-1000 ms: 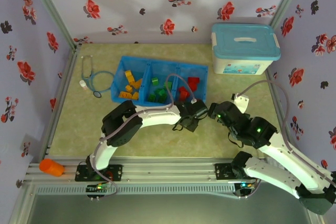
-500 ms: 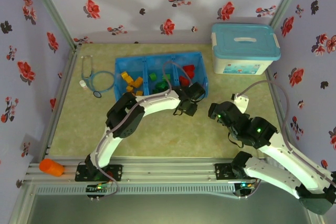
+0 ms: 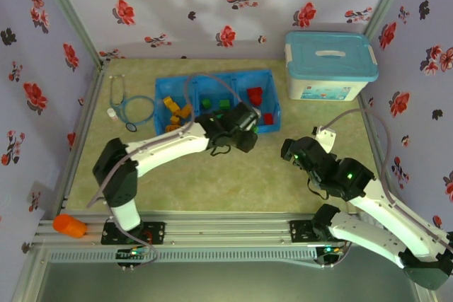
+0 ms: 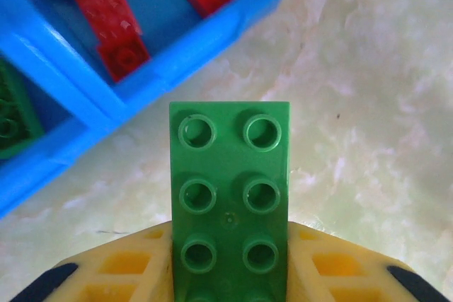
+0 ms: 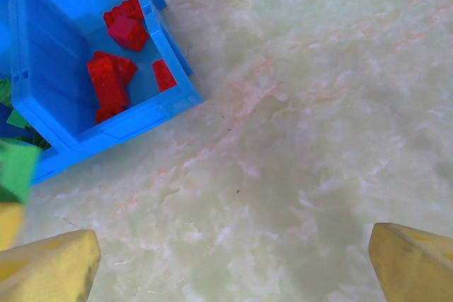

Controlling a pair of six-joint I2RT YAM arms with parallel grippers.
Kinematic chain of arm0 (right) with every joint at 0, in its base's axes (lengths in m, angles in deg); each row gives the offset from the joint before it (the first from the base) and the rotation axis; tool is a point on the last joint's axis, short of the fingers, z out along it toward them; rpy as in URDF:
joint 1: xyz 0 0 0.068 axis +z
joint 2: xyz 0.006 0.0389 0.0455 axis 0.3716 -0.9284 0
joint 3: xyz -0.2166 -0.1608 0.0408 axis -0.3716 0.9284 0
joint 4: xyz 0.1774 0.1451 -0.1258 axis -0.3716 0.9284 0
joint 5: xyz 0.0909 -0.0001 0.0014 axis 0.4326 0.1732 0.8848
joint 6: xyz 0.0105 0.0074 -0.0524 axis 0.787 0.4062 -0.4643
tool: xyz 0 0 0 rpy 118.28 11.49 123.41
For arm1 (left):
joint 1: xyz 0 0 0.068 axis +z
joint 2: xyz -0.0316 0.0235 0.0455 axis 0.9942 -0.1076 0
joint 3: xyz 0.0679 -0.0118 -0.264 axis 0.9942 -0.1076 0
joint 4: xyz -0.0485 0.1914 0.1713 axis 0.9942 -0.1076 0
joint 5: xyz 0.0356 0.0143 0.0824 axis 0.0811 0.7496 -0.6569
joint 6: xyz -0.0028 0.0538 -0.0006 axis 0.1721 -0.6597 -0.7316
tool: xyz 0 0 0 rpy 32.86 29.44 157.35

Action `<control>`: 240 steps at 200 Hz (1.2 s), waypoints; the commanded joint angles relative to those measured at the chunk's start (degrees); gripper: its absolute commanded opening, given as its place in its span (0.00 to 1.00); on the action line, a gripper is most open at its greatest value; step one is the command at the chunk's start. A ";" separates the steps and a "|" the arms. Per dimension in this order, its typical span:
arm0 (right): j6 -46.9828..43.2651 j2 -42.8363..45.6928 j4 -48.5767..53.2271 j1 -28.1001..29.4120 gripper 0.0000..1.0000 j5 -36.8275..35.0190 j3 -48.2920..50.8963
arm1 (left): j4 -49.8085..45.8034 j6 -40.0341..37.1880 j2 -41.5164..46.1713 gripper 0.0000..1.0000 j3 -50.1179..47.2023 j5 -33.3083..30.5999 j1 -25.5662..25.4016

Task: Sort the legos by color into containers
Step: Pick up the lego from the center of the table, then place the lego in the container.

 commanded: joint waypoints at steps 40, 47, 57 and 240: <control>-0.63 0.16 -2.27 0.03 0.98 2.20 1.61 | 1.88 -1.52 1.88 0.34 -2.92 0.22 12.63; -0.71 0.13 -2.26 0.07 0.99 2.29 1.62 | 1.75 -1.66 1.15 0.34 -2.44 0.26 13.66; -0.81 0.14 -2.15 0.04 0.99 2.47 1.69 | 2.20 -2.14 0.17 0.34 -2.06 0.27 14.99; -11.78 -3.93 -7.73 0.08 0.99 0.23 0.10 | 2.66 -4.93 24.98 0.85 -15.06 -16.31 18.72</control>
